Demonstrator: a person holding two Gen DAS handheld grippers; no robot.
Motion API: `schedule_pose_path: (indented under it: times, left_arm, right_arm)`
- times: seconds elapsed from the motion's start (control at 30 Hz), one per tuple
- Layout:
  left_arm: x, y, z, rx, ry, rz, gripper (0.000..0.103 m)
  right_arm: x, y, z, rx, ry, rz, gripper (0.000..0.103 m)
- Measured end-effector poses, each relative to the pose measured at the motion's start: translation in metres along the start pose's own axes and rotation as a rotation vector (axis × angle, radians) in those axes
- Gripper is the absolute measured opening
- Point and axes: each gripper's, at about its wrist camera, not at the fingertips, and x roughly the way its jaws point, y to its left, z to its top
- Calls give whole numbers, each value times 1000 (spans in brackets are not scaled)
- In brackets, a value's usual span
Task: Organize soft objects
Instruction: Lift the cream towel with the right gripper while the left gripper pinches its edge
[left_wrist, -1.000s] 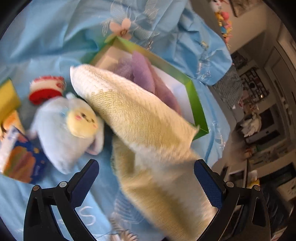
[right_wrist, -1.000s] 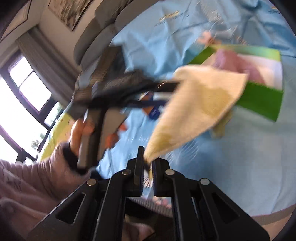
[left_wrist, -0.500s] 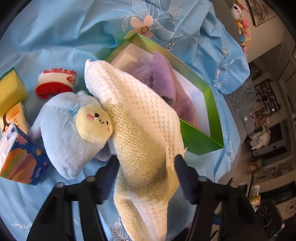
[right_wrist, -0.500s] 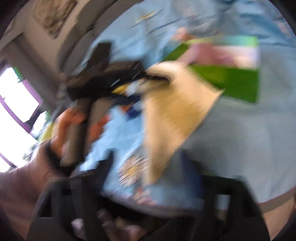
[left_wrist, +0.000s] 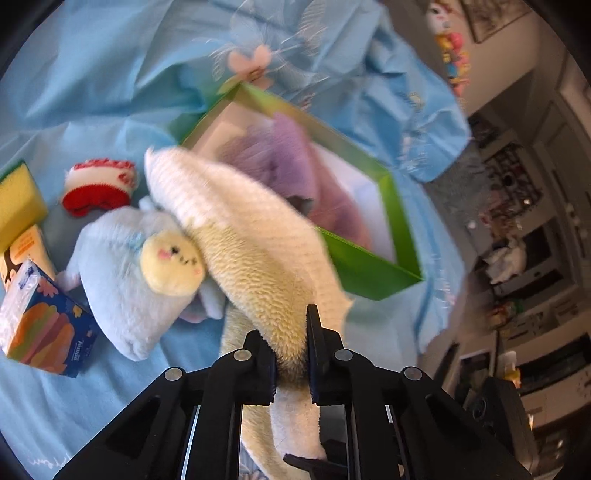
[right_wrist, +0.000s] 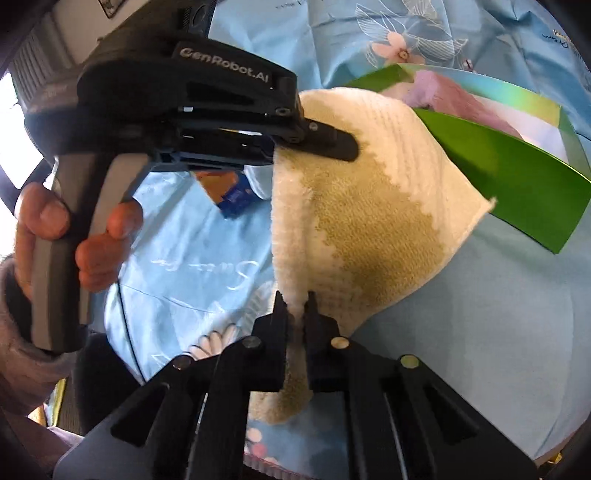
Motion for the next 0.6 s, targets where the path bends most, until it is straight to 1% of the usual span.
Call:
schedule_pose_path:
  times: [0.1,0.17,0.2,0.3,0.43,0.57,0.6]
  left_arm:
    - [-25,-10,-2,22,-53,-41,11]
    - [-42,-17,-2,31,-92,-63,11]
    - [-55,-23,-1,44,-122,-82,11]
    - [-81,-40,2,74,-185,-102,11]
    - [-112,-69,12,148,-258,-95,11]
    - [-131,-93,33,199,-296,-70,11]
    - [-134,-98,39,210,-303,-65,11]
  right_arm:
    - [-20,5,4,21,-60,47,6]
    - [-36,10,9,11,-109,80,6]
    - [-47,14,12,-5,-131,79,6]
    - [-73,27,22,-53,-197,68,6]
    - [-97,43,38,-106,-271,38,6]
    - [-125,50,55,-162,-352,-21,6]
    - [-132,50,55,-169,-366,-30,6]
